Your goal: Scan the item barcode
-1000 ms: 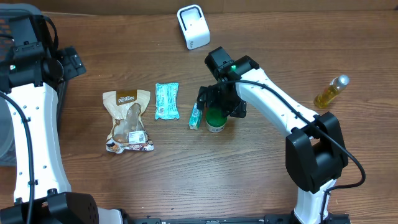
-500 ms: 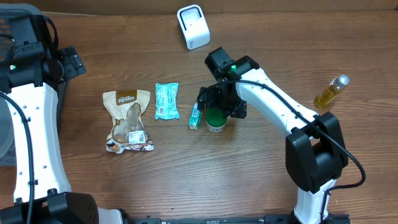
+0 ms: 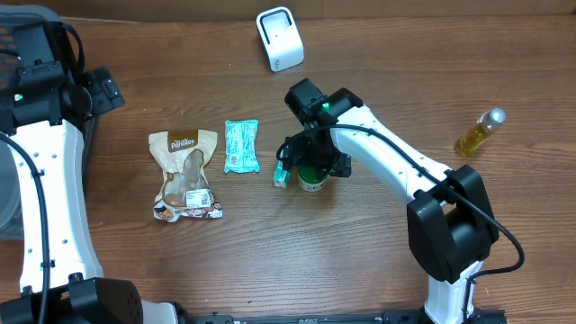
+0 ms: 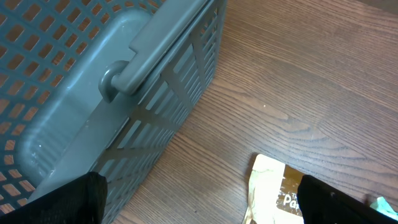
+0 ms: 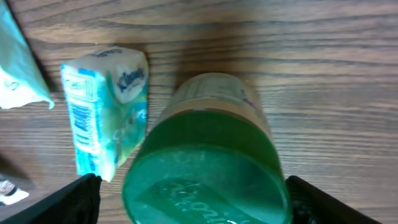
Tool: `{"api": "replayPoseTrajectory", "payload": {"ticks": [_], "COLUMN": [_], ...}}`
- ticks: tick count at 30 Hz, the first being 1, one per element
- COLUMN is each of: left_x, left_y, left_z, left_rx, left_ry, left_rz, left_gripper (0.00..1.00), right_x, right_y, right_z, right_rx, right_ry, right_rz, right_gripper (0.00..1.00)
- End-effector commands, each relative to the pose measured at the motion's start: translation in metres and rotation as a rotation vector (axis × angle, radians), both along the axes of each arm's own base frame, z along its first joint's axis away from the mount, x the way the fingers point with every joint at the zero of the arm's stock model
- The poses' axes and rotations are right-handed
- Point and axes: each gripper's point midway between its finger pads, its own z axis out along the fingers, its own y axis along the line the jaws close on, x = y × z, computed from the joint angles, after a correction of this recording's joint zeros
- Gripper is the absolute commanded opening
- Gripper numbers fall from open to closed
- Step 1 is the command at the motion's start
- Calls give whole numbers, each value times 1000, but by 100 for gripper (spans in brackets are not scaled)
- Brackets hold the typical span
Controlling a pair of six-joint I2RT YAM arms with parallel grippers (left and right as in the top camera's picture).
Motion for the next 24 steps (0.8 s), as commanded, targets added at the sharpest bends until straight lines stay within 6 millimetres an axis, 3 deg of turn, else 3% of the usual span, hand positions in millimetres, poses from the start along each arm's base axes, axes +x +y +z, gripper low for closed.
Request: {"api": "replayPoseTrajectory", "payload": {"ticks": [1,4,8,24], "left_x": [1,1,1,1], "left_y": [3,3,2,3], "left_z": [4,4,4,4], "left_rx": [4,4,4,4], "left_ry": [-10,-10,-10,-10], "left_rz": [3,3,3,3], "left_gripper": [100,99,100,100], "right_x": [2,4,4,21], "right_y": [-13,-15,-16,-57], "right_z": [-3,-3,-3,1], "right_rx": [-66,-81,-83,-279], "right_ry": [-22,-31,-32,-125], "right_rz": [-9,-9,-10,-90], "right_gripper": [81,73,70,71]}}
